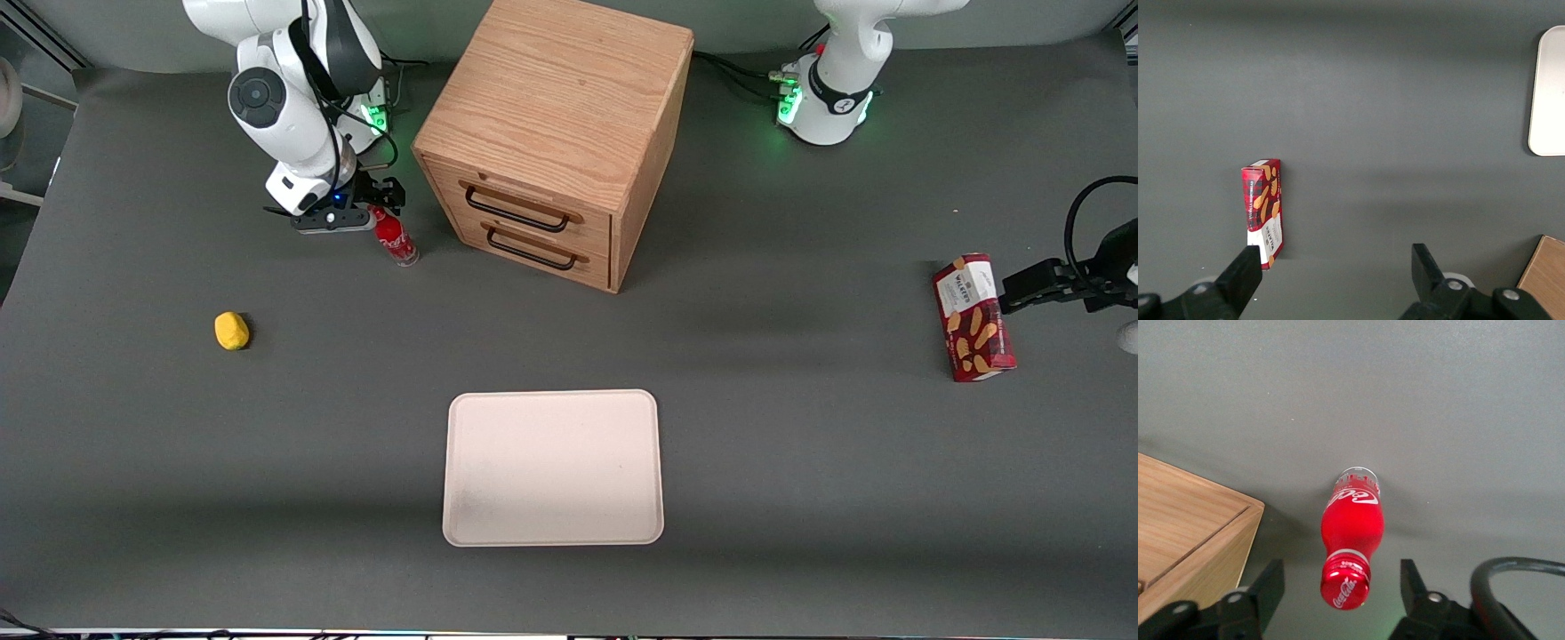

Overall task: Place coke bottle on tray
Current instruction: 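Lower the open right gripper over the bottle's cap end, then close the right gripper on the bottle and lift it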

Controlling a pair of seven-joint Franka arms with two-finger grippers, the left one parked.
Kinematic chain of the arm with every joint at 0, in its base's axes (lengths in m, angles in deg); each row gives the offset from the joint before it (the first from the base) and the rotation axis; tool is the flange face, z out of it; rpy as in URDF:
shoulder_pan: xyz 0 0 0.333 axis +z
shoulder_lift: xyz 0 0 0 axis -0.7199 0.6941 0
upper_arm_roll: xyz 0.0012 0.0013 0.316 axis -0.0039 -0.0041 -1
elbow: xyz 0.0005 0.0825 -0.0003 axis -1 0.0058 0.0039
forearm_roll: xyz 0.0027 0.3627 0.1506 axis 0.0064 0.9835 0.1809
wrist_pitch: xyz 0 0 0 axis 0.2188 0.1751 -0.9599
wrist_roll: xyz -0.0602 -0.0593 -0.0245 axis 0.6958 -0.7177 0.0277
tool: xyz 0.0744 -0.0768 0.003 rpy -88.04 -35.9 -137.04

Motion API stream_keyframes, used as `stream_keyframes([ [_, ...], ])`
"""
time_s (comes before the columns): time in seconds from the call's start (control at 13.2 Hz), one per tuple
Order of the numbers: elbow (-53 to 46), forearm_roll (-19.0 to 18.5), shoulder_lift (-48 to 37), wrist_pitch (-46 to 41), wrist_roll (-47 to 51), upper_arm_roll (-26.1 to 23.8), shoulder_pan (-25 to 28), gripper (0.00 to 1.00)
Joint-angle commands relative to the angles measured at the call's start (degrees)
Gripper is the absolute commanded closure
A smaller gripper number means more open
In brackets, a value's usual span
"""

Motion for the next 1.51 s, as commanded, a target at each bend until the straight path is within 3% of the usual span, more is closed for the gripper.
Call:
stream_keyframes([
  [0.0, 0.6, 1.1, 0.3, 1.3, 1.0, -0.4, 0.0, 0.38],
  [0.23, 0.6, 1.1, 0.7, 1.9, 1.0, -0.4, 0.0, 0.55],
  [0.45, 0.6, 1.1, 0.9, 2.0, 1.0, -0.4, 0.0, 0.95],
  [0.53, 0.6, 1.1, 0.9, 2.0, 1.0, -0.4, 0.0, 1.00],
  [0.91, -1.0, 1.1, 0.8, 0.7, 0.9, -0.4, -0.2, 1.00],
  [1.21, -8.8, 0.1, 1.1, -6.8, 0.4, -0.2, -2.1, 1.00],
  [1.43, -17.1, -4.5, 4.9, -11.0, 0.9, 0.3, -3.5, 1.00],
])
